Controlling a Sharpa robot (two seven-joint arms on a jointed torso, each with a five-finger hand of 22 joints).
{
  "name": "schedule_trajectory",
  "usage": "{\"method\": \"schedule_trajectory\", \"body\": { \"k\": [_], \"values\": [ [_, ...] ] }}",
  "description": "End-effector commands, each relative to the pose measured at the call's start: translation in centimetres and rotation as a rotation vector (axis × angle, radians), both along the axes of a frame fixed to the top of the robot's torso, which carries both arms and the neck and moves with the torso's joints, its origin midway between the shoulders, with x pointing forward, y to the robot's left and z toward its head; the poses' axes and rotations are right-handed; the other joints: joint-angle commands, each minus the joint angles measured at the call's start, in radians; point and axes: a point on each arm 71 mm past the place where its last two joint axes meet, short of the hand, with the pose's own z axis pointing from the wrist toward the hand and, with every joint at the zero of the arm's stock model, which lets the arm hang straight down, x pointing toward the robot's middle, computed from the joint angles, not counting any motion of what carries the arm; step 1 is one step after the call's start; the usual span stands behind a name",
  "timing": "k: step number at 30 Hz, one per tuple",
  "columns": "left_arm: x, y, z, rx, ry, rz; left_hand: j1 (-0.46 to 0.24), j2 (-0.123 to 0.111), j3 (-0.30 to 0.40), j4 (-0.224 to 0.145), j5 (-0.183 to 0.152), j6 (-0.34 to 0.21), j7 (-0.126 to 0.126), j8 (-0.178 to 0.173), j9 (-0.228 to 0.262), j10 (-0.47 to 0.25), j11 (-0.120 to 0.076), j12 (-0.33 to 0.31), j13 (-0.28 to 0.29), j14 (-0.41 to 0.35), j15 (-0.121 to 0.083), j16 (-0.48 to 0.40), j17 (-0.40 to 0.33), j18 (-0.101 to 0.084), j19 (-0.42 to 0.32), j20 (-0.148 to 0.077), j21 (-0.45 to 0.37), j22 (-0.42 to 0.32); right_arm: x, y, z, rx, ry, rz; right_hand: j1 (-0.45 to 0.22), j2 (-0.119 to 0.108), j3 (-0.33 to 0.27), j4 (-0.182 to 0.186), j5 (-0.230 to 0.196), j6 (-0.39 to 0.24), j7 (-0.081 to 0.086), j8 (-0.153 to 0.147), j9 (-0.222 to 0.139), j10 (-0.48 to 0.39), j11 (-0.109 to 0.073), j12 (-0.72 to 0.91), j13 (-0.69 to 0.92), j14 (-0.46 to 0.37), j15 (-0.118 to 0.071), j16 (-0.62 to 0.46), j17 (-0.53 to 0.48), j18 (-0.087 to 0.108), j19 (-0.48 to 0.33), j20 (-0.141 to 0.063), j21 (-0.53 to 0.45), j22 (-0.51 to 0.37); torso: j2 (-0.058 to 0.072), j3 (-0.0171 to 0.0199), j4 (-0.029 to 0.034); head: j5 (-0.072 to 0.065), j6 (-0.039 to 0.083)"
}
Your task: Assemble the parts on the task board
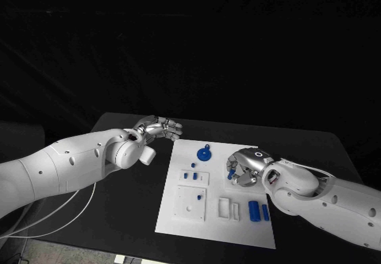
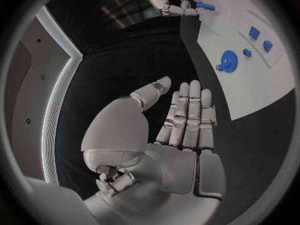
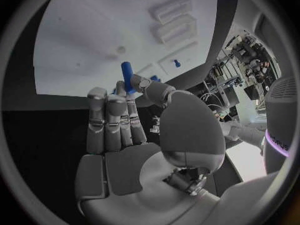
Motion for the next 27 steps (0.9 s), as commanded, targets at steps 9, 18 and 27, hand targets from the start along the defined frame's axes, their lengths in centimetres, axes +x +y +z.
{"method": "schedule_trajectory", "body": {
  "k": [9, 18, 27],
  "values": [
    [0.1, -0.4, 0.1, -0.01, -0.011, -0.016, 0.0, 0.0, -0.003, 0.002, -0.004, -0.008, 0.001, 0.005, -0.002, -0.007, 0.001, -0.006, 0.001, 0.006, 0.005, -0.005, 0.002, -0.005, 0.004, -0.003, -0.004, 0.002, -1.4, 4.5, 0.9, 0.121, 0.003, 0.103, -0.008, -0.005, 0.008, 0.002, -0.001, 0.009, -0.001, 0.003, 0.041, 0.044, -0.005, 0.006, 0.007, -0.001, -0.01, 0.0, -0.001, 0.069, 0.001, -0.008, 0.005, 0.02, 0.0, -0.0024, 0.0025, 0.012, 0.001],
    [0.1, -0.9, 0.1, -0.012, -0.009, -0.024, 0.0, 0.0, -0.003, 0.002, -0.004, -0.008, 0.001, 0.005, -0.002, -0.007, 0.001, -0.006, 0.001, 0.006, 0.005, -0.006, 0.003, -0.005, 0.004, -0.003, -0.005, 0.002, -3.7, 9.4, -0.3, 0.15, 0.027, 0.217, -0.009, -0.002, 0.011, 0.002, -0.001, 0.006, 0.0, 0.001, 0.043, 0.041, -0.005, 0.006, 0.011, -0.002, -0.01, -0.001, -0.001, 0.069, 0.001, -0.009, 0.006, 0.02, 0.0, -0.0041, 0.004, 0.02, -0.001],
    [0.1, -1.2, 0.1, -0.014, -0.008, -0.03, 0.0, 0.0, -0.003, 0.002, -0.004, -0.008, 0.001, 0.006, -0.002, -0.007, 0.001, -0.006, 0.001, 0.006, 0.005, -0.007, 0.005, -0.005, 0.004, -0.003, -0.005, 0.003, -5.0, 11.6, -1.6, 0.126, 0.035, 0.275, -0.008, -0.001, 0.013, -0.002, -0.001, 0.006, 0.0, 0.001, 0.046, 0.039, -0.005, 0.006, 0.014, -0.002, -0.01, -0.001, -0.001, 0.069, 0.001, -0.01, 0.006, 0.019, 0.0, -0.0045, 0.0029, 0.031, -0.007]
  ]
}}
